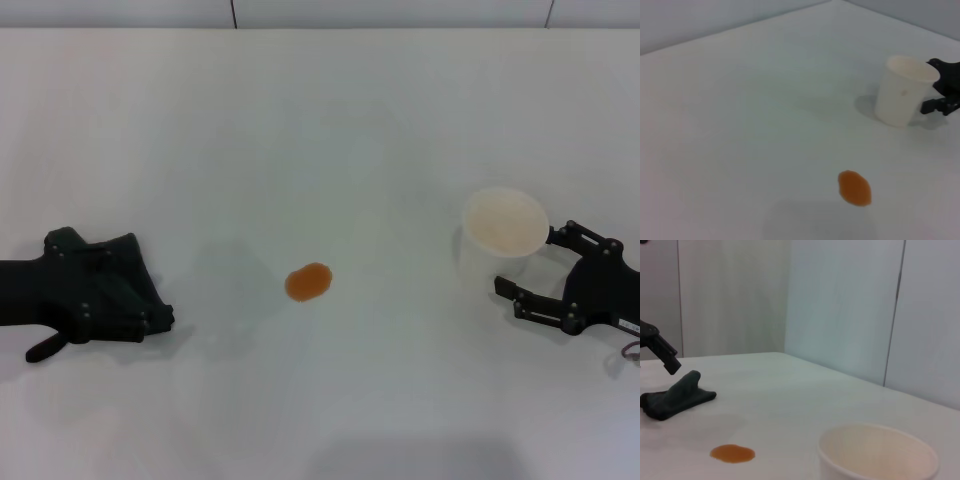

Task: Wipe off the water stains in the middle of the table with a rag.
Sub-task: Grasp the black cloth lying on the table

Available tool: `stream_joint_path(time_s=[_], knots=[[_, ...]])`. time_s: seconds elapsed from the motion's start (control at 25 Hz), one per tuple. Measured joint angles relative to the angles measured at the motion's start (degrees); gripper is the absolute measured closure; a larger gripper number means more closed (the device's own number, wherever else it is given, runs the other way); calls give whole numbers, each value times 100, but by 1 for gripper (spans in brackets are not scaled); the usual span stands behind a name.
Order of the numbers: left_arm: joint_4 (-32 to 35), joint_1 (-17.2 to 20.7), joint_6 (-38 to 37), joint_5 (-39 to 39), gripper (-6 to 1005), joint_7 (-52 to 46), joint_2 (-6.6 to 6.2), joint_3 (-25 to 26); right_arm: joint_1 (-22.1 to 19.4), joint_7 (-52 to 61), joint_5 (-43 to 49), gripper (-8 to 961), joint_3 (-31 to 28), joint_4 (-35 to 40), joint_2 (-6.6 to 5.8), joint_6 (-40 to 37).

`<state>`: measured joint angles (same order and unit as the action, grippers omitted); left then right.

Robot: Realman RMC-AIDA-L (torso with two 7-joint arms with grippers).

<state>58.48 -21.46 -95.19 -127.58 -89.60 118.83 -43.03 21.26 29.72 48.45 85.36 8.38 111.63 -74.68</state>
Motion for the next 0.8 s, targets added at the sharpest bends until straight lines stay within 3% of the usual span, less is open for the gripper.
stream_joint_path(time_s=[0.2, 0.4, 0.48, 0.6, 0.68, 0.8], knots=[[-87, 40, 34, 137, 125, 12, 1, 73, -64, 320, 143, 105, 7, 89, -198, -100], [-158, 56, 36, 275, 125, -8, -9, 93, -183, 1565, 733, 108, -12, 676, -662, -161], [-160, 56, 37, 280, 125, -38, -9, 96, -332, 2240, 1110, 108, -32, 1268, -868, -194], [-161, 55, 22, 284, 125, -58, -10, 195, -564, 3067, 1710, 109, -192, 2175, -1052, -193], [-161, 60, -4, 285, 125, -83, -10, 282, -775, 3691, 2545, 110, -756, 3044, -1051, -268], [-162, 59, -17, 286, 125, -169, -19, 297, -987, 4540, 3951, 110, -1803, 4278, -816, -664]])
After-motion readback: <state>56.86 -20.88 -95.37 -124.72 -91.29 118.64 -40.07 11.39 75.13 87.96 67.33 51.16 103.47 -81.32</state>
